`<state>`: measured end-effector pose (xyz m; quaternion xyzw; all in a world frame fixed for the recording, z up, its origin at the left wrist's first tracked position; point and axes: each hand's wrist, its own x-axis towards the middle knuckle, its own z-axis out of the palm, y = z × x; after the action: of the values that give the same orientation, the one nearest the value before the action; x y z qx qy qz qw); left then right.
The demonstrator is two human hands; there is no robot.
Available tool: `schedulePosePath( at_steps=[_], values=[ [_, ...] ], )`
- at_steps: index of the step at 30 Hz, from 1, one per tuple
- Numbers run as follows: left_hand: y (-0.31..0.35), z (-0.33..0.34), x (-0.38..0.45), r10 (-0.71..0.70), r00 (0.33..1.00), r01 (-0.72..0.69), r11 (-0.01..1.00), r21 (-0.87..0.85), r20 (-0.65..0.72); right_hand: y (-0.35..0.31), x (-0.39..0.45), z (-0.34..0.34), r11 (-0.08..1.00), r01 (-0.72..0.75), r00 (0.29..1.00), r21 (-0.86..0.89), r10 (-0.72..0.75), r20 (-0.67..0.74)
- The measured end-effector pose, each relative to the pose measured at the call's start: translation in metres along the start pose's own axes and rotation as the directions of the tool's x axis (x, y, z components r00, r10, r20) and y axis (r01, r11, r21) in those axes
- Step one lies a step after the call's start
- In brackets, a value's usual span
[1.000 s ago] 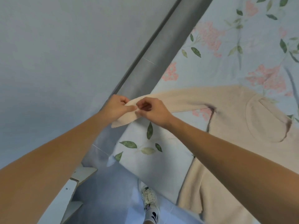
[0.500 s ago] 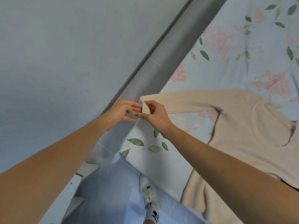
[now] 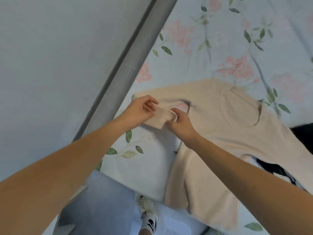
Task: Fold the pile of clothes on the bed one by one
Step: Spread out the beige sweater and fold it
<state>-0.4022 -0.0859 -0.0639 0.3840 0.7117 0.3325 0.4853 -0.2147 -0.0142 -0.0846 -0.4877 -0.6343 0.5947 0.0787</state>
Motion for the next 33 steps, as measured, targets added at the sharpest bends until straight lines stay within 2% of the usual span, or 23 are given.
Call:
schedulePosePath(
  at_steps=[1,3,6,10,14,19,26,30,33],
  values=[
    [0.004,0.009,0.005,0.08,0.997,-0.078,0.992,0.101,-0.015,0.003,-0.005,-0.017,0.999,-0.013,1.0,0.034,0.013,0.0],
    [0.016,0.028,0.013,0.157,0.982,-0.178,0.957,0.228,0.108,0.012,-0.017,-0.051,0.997,-0.015,1.0,0.071,0.014,0.023],
    [0.041,0.065,0.027,0.073,0.938,-0.185,0.932,0.312,0.338,0.032,-0.04,-0.102,0.992,0.002,0.999,0.13,-0.009,0.053],
    [0.069,0.129,0.055,-0.042,0.901,-0.217,0.819,0.531,0.432,0.065,-0.08,-0.173,0.986,0.035,0.999,0.163,-0.037,0.007],
    [0.102,0.198,0.074,-0.074,0.85,-0.267,0.793,0.547,0.522,0.113,-0.125,-0.259,0.981,0.007,0.988,0.192,0.022,-0.15],
    [0.159,0.3,0.089,-0.025,0.769,-0.382,0.783,0.491,0.639,0.185,-0.19,-0.366,0.984,-0.057,0.925,0.17,0.116,-0.362],
    [0.233,0.468,0.081,-0.025,0.692,-0.439,0.779,0.448,0.722,0.281,-0.304,-0.459,0.943,-0.209,0.76,0.258,0.323,-0.565],
    [0.258,0.566,0.055,0.034,0.65,-0.489,0.783,0.384,0.759,0.344,-0.367,-0.486,0.864,-0.261,0.643,0.43,0.488,-0.591],
    [0.263,0.632,0.039,0.018,0.611,-0.507,0.777,0.373,0.791,0.39,-0.401,-0.499,0.806,-0.273,0.581,0.526,0.573,-0.578]
  ],
)
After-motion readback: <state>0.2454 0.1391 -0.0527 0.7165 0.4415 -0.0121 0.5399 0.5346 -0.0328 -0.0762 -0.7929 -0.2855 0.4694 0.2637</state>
